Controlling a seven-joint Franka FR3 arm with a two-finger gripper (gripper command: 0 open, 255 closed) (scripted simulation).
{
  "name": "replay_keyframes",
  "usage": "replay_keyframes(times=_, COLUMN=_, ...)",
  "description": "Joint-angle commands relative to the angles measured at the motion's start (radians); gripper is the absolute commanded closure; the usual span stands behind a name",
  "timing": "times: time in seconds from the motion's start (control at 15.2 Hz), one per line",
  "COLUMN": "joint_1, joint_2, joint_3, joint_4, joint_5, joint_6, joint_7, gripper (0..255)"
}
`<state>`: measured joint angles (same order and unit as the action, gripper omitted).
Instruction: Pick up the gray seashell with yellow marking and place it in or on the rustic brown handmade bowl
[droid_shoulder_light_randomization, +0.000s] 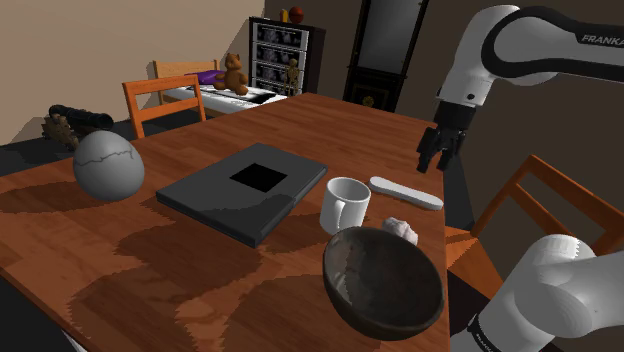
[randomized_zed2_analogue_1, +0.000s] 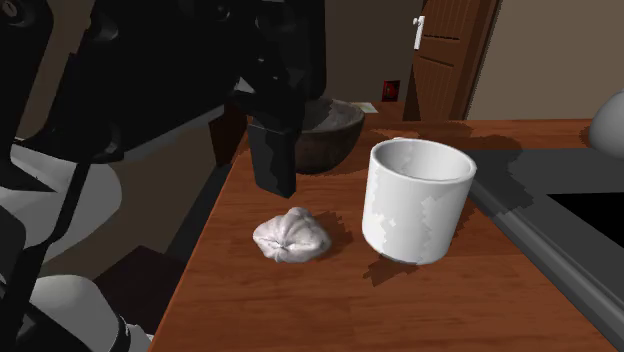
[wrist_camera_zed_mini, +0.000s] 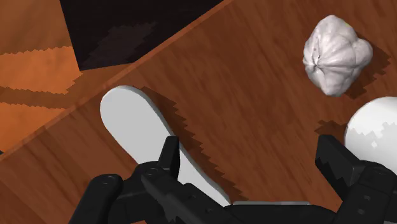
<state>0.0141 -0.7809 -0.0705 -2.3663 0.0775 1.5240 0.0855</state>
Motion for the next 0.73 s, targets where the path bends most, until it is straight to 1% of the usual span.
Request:
replay_keyframes(times=0.0, joint_1=0.000, joint_2=0.000, joint_3=0.000, joint_4=0.000, joint_5=0.000, joint_6=0.000, joint_7=0.000, gripper=0)
replay_keyframes(times=0.33, joint_1=0.033, joint_2=-0.083, joint_3=0.142, joint_4=-0.117, joint_5=0.053, joint_6=0.071, joint_7=0.133, gripper=0)
replay_keyframes(times=0.66, joint_1=0.079, joint_2=-0.120, joint_3=0.296, joint_4=-0.199, joint_5=0.118, joint_6=0.148, joint_7=0.270, gripper=0)
